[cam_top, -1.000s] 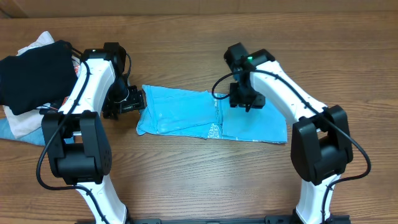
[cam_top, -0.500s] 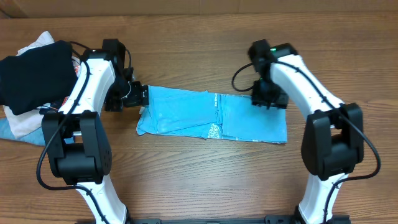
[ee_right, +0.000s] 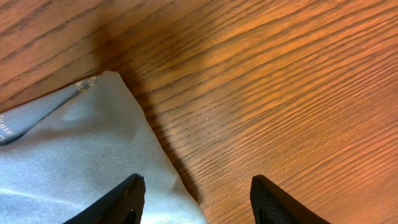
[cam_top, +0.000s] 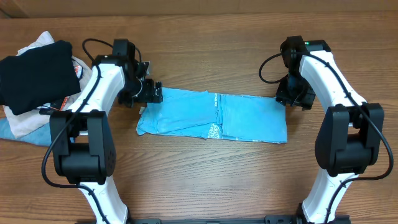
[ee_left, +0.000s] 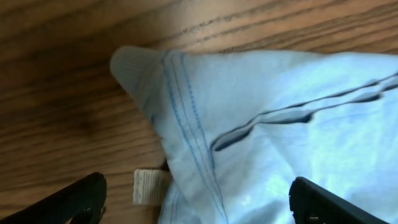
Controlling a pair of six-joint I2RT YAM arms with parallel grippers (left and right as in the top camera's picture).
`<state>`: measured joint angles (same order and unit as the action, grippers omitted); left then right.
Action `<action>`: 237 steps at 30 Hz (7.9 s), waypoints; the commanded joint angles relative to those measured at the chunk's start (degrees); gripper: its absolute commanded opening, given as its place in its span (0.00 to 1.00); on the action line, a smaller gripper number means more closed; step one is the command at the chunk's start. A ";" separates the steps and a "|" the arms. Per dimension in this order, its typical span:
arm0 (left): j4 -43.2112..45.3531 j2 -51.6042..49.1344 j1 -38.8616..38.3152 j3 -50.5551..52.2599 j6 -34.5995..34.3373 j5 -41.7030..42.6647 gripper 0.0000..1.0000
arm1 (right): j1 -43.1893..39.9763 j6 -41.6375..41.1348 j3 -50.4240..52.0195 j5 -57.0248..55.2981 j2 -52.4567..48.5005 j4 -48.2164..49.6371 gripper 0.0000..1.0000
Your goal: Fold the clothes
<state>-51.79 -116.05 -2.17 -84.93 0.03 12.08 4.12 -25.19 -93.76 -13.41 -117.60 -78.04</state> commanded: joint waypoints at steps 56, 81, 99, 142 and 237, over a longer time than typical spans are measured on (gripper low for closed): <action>-28.57 -0.39 -18.88 -25.62 -10.62 -9.46 0.09 | -0.13 2.91 -1.09 -0.02 2.43 -0.39 0.59; -21.00 -0.52 -22.99 -19.54 -12.09 -9.07 0.54 | -0.13 2.89 -1.09 0.17 2.43 -0.50 0.59; -15.30 -0.55 -20.20 -6.58 -27.93 -24.81 0.23 | -0.13 2.91 -1.09 0.17 2.43 -0.57 0.59; -1.27 0.52 -10.21 -20.06 -1.27 -15.23 0.45 | 5.03 16.50 -1.09 29.11 2.40 -0.07 0.59; -24.55 -18.23 -6.58 -35.17 7.96 5.20 0.89 | 16.37 16.26 12.81 7.87 2.40 26.77 0.59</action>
<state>-76.79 -134.67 -7.18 -119.04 -0.67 12.43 20.62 -8.97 -81.08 -9.13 -117.58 -51.11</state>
